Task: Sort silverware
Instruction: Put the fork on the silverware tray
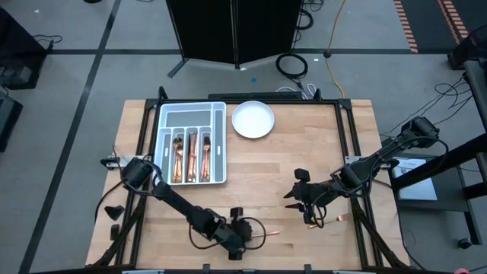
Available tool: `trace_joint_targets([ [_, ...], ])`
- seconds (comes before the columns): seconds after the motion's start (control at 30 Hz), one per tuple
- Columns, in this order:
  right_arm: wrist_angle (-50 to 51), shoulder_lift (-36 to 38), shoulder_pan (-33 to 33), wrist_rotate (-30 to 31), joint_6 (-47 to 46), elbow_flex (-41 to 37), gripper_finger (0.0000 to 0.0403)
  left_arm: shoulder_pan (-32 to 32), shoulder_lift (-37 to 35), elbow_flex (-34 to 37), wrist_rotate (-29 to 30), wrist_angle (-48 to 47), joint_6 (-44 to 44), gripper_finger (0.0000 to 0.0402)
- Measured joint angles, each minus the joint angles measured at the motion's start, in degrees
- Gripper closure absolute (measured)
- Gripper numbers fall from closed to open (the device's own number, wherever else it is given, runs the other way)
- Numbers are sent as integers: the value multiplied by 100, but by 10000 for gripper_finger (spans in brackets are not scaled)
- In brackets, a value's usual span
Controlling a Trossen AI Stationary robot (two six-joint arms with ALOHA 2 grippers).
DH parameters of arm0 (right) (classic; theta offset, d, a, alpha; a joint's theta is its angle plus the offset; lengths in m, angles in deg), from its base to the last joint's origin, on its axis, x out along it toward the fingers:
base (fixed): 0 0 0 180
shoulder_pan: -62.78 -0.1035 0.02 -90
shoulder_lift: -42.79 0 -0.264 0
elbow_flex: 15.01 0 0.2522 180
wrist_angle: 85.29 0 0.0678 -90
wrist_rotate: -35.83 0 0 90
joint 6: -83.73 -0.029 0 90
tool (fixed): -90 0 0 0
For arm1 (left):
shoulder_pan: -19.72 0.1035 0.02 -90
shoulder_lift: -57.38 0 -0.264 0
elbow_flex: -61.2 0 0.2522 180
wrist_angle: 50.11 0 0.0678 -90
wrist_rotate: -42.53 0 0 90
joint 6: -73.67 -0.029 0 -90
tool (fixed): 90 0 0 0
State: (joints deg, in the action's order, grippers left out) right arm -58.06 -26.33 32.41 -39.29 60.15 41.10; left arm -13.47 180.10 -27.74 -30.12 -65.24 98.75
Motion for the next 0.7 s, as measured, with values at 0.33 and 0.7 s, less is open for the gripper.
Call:
trace_joint_targets([
  [0.33, -5, 0, 0, 21, 1, 0, 259, -33, -11, -2, 66, -238, -17, 264],
  [0.7, -134, 0, 0, 25, 12, 0, 259, 58, -13, -2, 10, -262, -170, 375],
])
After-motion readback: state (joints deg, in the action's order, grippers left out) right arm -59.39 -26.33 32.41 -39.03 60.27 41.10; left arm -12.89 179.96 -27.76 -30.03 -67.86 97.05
